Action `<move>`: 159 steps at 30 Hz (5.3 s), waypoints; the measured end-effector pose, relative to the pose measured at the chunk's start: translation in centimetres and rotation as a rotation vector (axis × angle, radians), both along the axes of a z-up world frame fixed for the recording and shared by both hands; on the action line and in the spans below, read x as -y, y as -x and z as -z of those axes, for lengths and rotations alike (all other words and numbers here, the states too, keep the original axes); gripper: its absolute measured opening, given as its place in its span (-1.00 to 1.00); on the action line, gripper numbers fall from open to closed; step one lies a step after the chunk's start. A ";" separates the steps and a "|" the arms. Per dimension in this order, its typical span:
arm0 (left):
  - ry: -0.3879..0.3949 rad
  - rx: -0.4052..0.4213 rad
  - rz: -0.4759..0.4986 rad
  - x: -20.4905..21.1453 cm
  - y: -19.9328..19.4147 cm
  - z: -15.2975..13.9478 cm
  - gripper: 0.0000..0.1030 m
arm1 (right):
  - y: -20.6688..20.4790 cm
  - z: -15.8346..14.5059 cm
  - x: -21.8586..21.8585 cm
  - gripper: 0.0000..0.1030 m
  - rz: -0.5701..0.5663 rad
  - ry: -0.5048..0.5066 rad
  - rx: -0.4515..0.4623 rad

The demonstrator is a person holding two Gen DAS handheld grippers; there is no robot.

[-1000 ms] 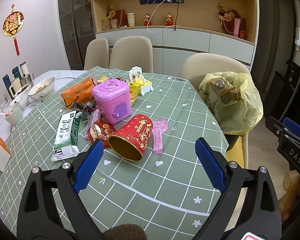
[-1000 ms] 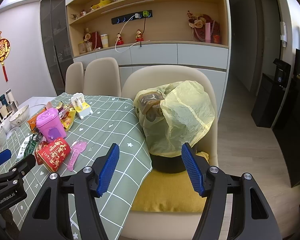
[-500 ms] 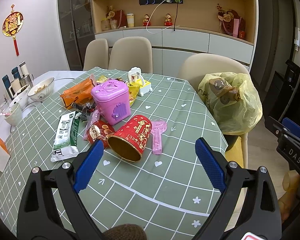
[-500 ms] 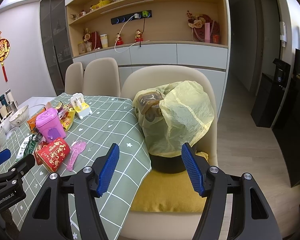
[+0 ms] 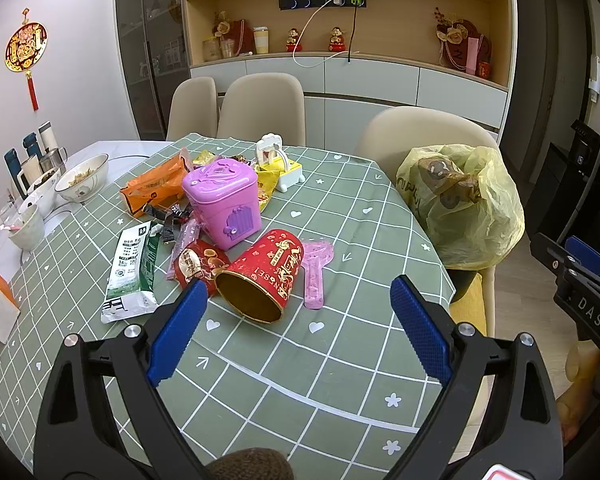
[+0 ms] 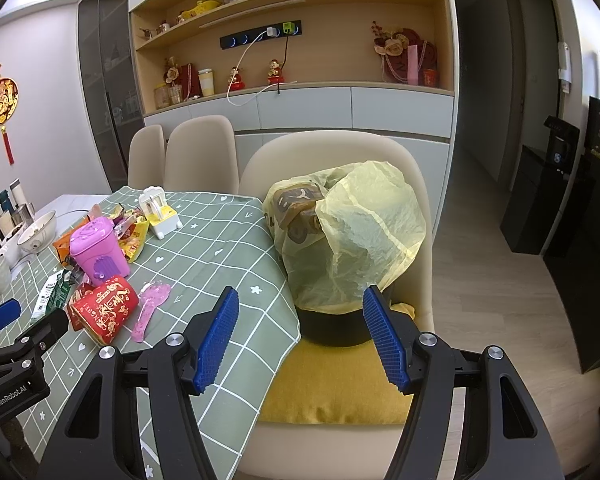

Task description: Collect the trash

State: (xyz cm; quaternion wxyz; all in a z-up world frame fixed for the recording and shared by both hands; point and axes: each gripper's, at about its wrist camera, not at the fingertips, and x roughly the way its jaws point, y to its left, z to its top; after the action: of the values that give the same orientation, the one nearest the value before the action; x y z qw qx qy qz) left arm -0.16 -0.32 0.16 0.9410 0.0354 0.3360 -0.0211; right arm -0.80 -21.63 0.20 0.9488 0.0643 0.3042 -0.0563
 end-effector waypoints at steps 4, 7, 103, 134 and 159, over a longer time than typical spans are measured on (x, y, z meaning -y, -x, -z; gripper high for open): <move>0.001 0.000 0.000 0.0 0.0 0.0 0.72 | 0.0 0.0 0.1 0.19 0.000 0.000 0.001; 0.000 0.000 0.001 0.0 0.0 0.0 0.72 | 0.0 0.0 0.1 0.19 0.001 -0.001 0.000; 0.211 -0.202 0.049 -14.8 -11.8 4.8 0.00 | -17.8 8.5 -16.9 -0.25 -0.302 -0.025 -0.304; 0.291 -0.062 0.411 11.7 -17.0 -5.7 0.00 | -14.3 -4.8 12.6 -0.25 -0.056 0.023 -0.029; 0.210 -0.365 0.381 24.3 -29.3 4.9 0.23 | -22.4 -0.7 24.9 -0.25 0.012 -0.073 -0.072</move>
State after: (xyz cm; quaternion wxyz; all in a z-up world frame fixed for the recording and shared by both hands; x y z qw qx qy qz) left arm 29.15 -24.66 -4.74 0.8426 -0.0044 0.4830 -0.2382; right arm 21.63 -46.51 0.95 0.9339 0.0985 0.3395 -0.0534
